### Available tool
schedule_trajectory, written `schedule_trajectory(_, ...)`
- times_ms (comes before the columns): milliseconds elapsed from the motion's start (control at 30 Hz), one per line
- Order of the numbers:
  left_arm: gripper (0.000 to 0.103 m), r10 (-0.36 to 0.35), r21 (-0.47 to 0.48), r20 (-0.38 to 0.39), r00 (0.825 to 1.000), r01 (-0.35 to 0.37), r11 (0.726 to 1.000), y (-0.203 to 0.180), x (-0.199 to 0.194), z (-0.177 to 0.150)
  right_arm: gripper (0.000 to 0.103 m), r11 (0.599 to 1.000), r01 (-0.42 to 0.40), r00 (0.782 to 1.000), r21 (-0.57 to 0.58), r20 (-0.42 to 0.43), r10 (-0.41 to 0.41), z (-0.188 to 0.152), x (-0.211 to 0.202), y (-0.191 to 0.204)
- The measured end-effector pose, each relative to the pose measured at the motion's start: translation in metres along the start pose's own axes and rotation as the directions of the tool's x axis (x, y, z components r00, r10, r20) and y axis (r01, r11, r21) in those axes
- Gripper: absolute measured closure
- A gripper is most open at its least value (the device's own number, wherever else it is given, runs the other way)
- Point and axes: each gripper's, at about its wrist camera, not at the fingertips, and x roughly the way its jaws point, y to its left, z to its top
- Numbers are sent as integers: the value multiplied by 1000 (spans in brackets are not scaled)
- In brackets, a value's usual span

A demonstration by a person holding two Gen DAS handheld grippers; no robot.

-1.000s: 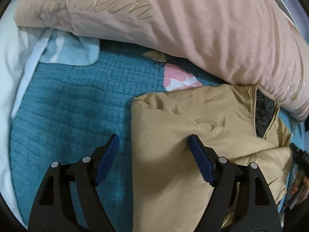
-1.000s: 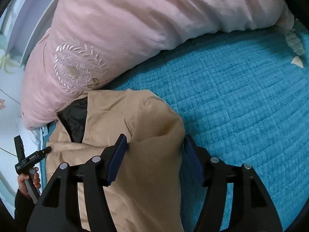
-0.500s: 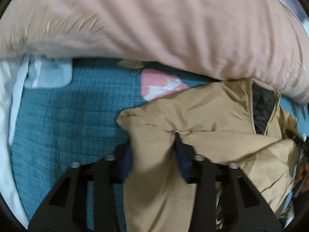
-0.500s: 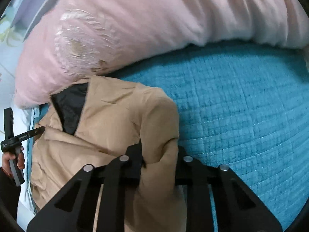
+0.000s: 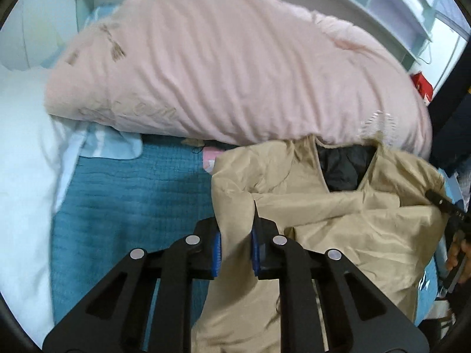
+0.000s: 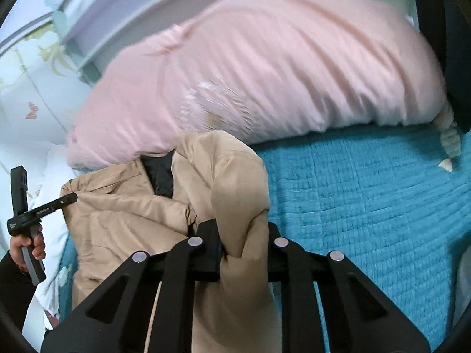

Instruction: Fold large clothes

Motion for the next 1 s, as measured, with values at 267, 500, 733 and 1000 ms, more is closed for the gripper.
schedule_trajectory(267, 88, 38, 2, 88, 995, -38, 999, -9, -78, -63, 89, 998, -11, 997, -69, 75, 16, -39, -84, 41)
schedule_trajectory(500, 88, 18, -44, 95, 995, -14, 999, -9, -129, -141, 89, 995, -5, 998, -102, 62, 11, -95, -140, 60)
schedule_trajectory(733, 85, -22, -122, 40, 999, 27, 992, -7, -151, -219, 87, 994, 31, 999, -101, -24, -34, -163, -163, 64)
schedule_trajectory(1000, 70, 35, -246, -107, 994, -60, 967, 14, -141, -278, 75, 990, 115, 984, -86, -128, -125, -222, -158, 63)
